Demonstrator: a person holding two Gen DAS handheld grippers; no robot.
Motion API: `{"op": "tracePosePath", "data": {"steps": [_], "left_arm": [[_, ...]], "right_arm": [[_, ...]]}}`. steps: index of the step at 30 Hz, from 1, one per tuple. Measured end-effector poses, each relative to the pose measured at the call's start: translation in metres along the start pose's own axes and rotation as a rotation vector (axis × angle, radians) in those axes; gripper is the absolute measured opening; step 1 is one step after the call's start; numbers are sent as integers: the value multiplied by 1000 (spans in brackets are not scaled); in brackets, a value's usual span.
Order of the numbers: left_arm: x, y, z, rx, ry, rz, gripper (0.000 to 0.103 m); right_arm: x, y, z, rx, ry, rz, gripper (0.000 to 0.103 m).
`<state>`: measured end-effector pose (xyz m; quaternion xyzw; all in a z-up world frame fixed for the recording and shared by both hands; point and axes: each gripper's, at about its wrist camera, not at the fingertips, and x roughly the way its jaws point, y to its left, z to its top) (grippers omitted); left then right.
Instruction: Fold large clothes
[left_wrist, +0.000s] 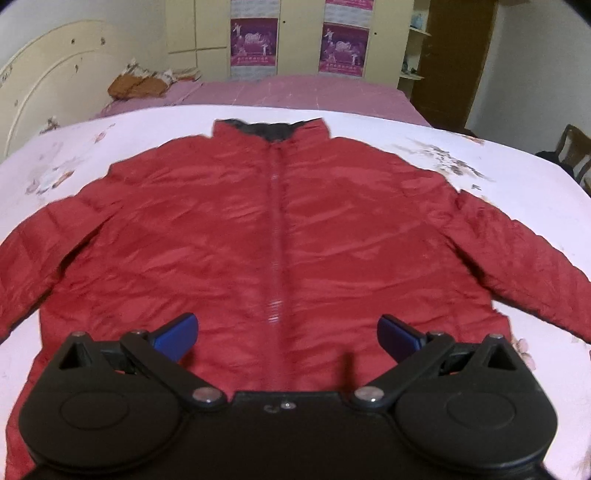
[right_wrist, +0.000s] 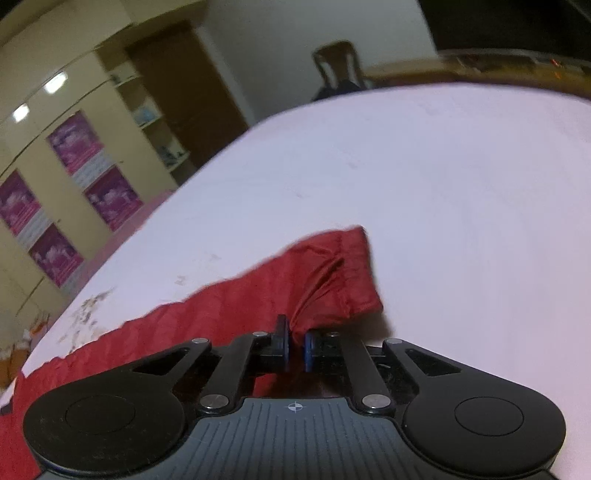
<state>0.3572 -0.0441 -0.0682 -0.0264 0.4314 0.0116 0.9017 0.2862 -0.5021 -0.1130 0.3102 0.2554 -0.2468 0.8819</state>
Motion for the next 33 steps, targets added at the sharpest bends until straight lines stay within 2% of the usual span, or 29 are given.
{"op": "tracePosePath", "data": {"steps": [4,8,13,19,25,30,33], "left_arm": [[-3,37,-1,-48,-24,1,103],[2,71,2,-74,-34,-32,103],[9,105,13,-109,-66,-68,98],[16,146,22,-158,-96,-131,93],[19,181,23,-193,-103,-177,93],[20,197,24,-209,-100,-179,93],[22,201,27,-216,-102,-191,93]], "right_arm": [[-8,54,-4,-130,-26,90,7],[-19,125,-27,-280,-9,223,7],[-27,217,-80,-423,64,364,7],[-36,309,-154,-591,169,482,7],[-30,385,-226,-735,291,582,7],[-25,413,-285,-823,392,633,7],[-30,428,-306,-872,397,641,8]]}}
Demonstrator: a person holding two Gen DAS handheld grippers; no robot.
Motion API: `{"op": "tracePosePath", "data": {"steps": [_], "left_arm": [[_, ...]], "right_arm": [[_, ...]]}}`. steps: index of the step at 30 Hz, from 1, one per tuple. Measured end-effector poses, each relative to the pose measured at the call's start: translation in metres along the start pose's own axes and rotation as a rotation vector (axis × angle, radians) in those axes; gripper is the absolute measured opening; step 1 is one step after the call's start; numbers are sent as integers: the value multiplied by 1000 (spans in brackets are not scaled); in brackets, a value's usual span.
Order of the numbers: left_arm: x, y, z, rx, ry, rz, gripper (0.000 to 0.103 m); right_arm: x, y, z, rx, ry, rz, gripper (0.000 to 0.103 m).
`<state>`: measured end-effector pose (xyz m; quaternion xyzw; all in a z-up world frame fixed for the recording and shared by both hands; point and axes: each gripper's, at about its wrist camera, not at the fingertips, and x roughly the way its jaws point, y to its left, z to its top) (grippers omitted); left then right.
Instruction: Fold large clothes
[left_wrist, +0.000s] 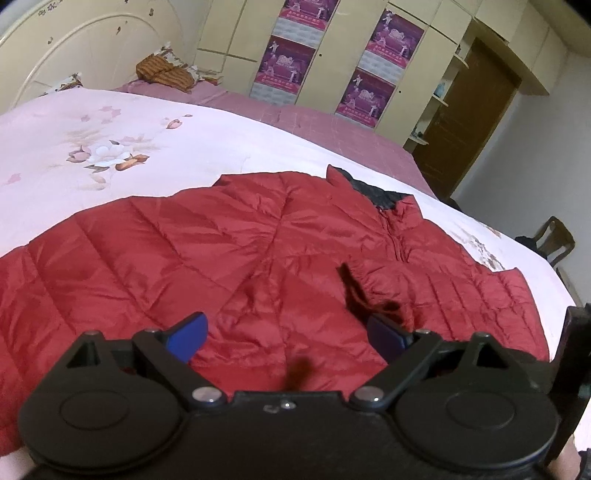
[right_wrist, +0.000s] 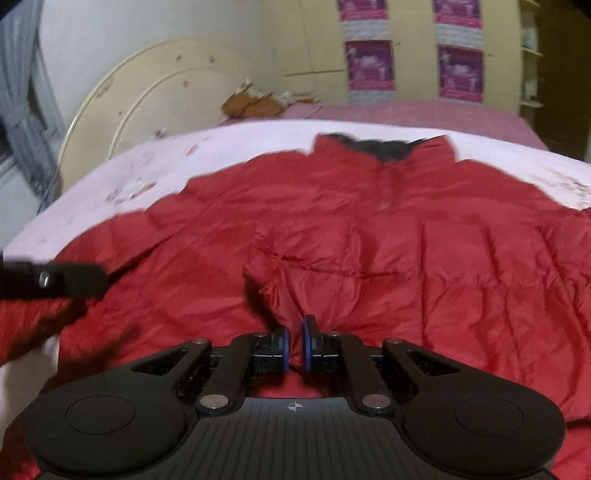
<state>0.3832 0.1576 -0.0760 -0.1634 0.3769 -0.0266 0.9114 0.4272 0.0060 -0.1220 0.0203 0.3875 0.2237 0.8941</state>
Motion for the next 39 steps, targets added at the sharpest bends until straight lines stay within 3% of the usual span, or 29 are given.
{"op": "tracePosePath", "data": {"steps": [1,2,3,4,5,7,9,12,15,17,21,25,28,32,35,39], "left_arm": [[1,0,1,-1,0,-17,93],[3,-1,2,-1,1,-31,93],[6,-4,3,-1,2,-42,93],[10,-9,5,-2,7,-65,93],[13,-12,5,-4,12,-85,93],[25,-21,6,-6,26,-125,92],[41,-32,5,-2,60,-152,89],[65,-46,3,1,124,-180,78],[83,-61,1,50,153,-143,64],[93,-70,0,94,155,-101,37],[94,-77,8,113,119,-94,14],[59,-65,28,92,-26,-66,13],[32,-33,34,60,-110,18,12],[38,-14,24,60,-51,46,12],[44,-17,17,62,-43,54,12],[52,-16,12,56,-30,51,12]], "right_arm": [[2,5,1,-23,0,-12,12],[2,11,4,-46,-4,-14,42],[-6,11,4,-54,-33,-8,83],[-15,12,6,-60,-85,-22,93],[-25,9,6,-69,-124,-31,93],[-42,-4,7,-46,-152,-38,88],[-57,-26,5,13,-169,-60,54],[-79,-64,2,122,-194,-132,34],[-99,-99,-4,220,-208,-218,32],[-109,-119,-9,274,-209,-264,32],[-131,-146,-22,355,-216,-327,32],[-141,-160,-28,391,-227,-355,32],[-142,-165,-29,400,-226,-355,32],[-136,-163,-30,381,-208,-340,31],[-123,-163,-26,365,-183,-327,7],[-112,-164,-18,330,-174,-341,7]]}}
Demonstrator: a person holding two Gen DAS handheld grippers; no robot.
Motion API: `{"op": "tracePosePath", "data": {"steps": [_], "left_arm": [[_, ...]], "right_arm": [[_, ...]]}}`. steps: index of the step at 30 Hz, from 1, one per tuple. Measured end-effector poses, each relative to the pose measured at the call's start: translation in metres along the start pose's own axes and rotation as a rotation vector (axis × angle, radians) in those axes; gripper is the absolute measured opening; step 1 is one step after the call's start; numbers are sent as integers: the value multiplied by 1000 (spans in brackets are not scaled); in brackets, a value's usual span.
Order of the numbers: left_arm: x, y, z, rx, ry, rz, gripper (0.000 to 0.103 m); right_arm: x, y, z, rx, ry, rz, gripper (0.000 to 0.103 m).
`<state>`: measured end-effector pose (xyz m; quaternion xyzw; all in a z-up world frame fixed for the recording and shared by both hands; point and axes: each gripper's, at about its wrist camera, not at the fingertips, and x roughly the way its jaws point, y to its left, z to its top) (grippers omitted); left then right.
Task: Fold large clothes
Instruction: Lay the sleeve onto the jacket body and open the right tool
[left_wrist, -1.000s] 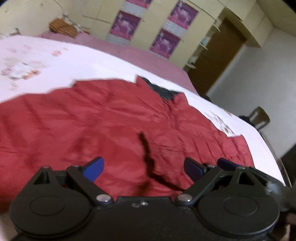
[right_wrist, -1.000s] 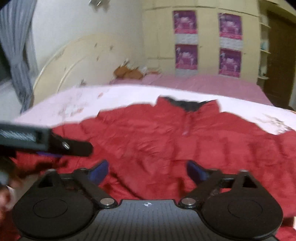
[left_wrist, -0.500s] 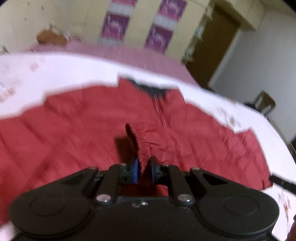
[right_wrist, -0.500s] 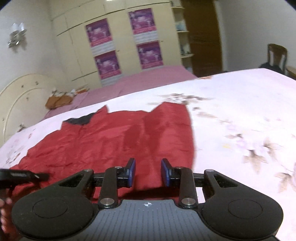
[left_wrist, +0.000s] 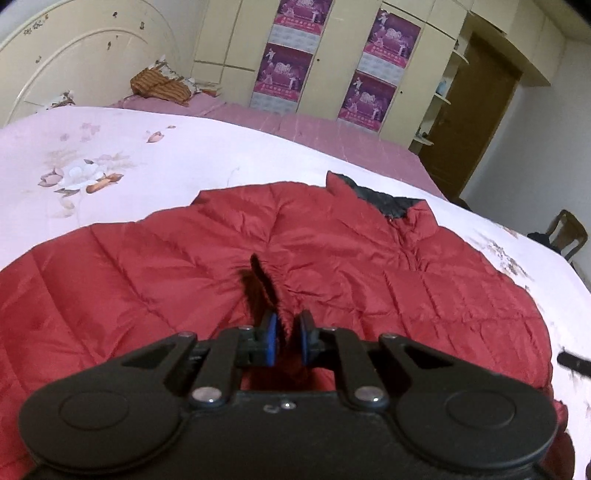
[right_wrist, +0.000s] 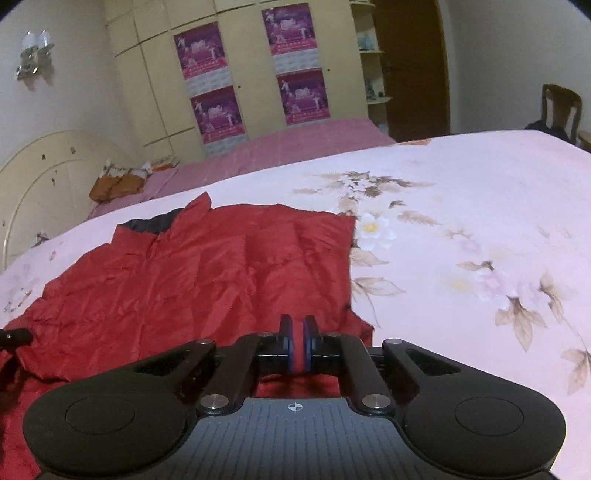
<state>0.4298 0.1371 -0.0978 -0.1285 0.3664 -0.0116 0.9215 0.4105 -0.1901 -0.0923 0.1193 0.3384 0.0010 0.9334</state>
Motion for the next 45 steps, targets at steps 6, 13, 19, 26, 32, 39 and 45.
{"op": "tracePosePath", "data": {"steps": [6,13,19,26,32,39,45], "left_arm": [[10,3,-10,22,32,9,12],[-19,11,-1,53,-57,91,36],[1,-22,19,145,-94,46,47],[61,-30,10,198,-6,56,48],[52,-35,9,218,0,76,46],[4,-47,-9,204,-25,6,47],[21,-42,-26,208,38,27,49]], "right_arm": [[49,-4,0,-33,118,-81,7],[27,-10,10,-21,34,-38,7],[46,-8,47,-33,-11,-24,7],[119,-14,59,-85,90,-68,7],[125,-27,53,-68,107,-74,7],[54,-23,39,-22,50,-5,8],[60,-17,6,-53,131,-32,7]]}}
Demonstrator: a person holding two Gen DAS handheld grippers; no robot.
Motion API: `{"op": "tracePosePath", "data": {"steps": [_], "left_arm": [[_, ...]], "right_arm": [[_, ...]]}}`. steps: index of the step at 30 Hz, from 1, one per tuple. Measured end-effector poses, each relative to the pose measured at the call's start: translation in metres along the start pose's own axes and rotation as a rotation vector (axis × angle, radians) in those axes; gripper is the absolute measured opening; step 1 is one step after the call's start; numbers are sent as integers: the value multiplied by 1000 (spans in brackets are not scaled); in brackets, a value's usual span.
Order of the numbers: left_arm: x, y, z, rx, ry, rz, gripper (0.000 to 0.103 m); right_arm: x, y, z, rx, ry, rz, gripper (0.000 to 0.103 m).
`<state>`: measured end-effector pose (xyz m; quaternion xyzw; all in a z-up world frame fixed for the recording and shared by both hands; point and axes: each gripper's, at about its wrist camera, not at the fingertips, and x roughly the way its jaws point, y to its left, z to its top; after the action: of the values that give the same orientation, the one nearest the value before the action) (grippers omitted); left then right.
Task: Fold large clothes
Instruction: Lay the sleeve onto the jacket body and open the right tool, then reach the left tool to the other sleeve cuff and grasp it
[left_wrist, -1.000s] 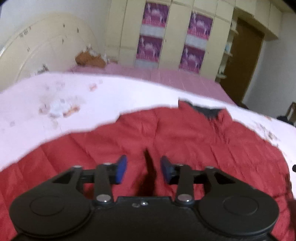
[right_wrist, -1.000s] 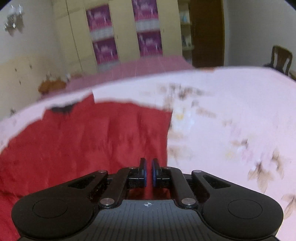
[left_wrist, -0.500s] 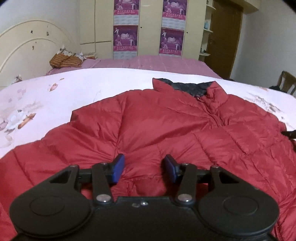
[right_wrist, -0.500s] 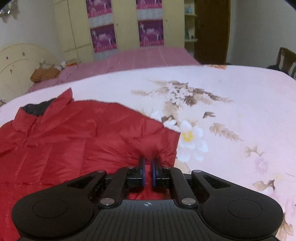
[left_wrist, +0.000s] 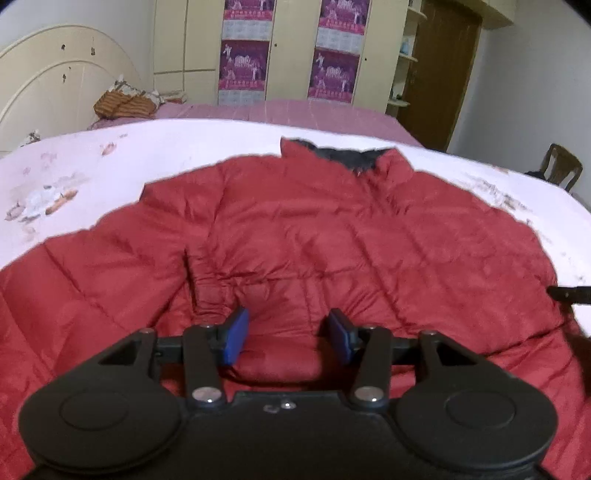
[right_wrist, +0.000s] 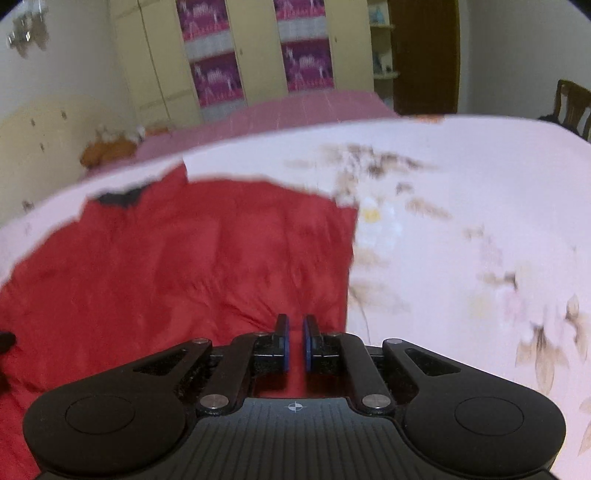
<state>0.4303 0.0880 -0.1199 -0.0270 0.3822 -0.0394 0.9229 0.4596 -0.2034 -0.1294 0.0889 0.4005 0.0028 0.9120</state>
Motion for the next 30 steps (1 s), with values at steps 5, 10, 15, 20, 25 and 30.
{"op": "tracePosePath", "data": {"steps": [5,10,15,20,25,30], "left_arm": [[6,-4,-1,24,-6,22,49],[-18,0,0,-46,-41,3,76],[-67,27,-19,-137,-131,81,97],[-109,80,-53,-306,-129,209,91],[-151,118,-84,-413,-119,343,90],[-185,127,-104,-477,-143,421,90]], "right_arm": [[4,4,-2,-31,-14,-18,7],[-12,2,3,-13,4,10,8],[-58,4,-10,-5,-110,3,94],[-79,11,-22,5,-113,25,84],[-78,28,-20,-28,-106,40,80],[-73,49,-13,-90,-101,87,80]]}}
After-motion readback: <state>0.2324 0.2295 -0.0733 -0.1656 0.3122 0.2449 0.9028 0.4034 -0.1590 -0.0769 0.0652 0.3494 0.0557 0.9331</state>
